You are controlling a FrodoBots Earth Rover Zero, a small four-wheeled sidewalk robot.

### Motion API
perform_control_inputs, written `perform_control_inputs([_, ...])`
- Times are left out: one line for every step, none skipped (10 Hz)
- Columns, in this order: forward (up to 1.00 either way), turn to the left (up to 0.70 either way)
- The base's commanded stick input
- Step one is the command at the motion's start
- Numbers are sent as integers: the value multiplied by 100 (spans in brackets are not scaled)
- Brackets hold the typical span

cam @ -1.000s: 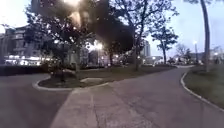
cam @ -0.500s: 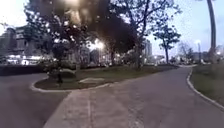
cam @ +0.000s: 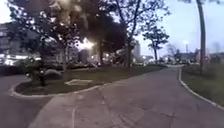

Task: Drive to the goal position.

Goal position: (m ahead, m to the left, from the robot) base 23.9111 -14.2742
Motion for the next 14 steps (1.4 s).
perform_control_inputs([70, -35])
perform_control_inputs([70, -35])
perform_control_inputs([70, -34])
perform_control_inputs([70, -19])
perform_control_inputs([70, 0])
perform_control_inputs([70, 0])
perform_control_inputs([70, 0])
perform_control_inputs([70, 0])
perform_control_inputs([70, 0])
perform_control_inputs([70, 0])
perform_control_inputs([70, 0])
perform_control_inputs([70, 0])
perform_control_inputs([70, 0])
perform_control_inputs([70, 0])
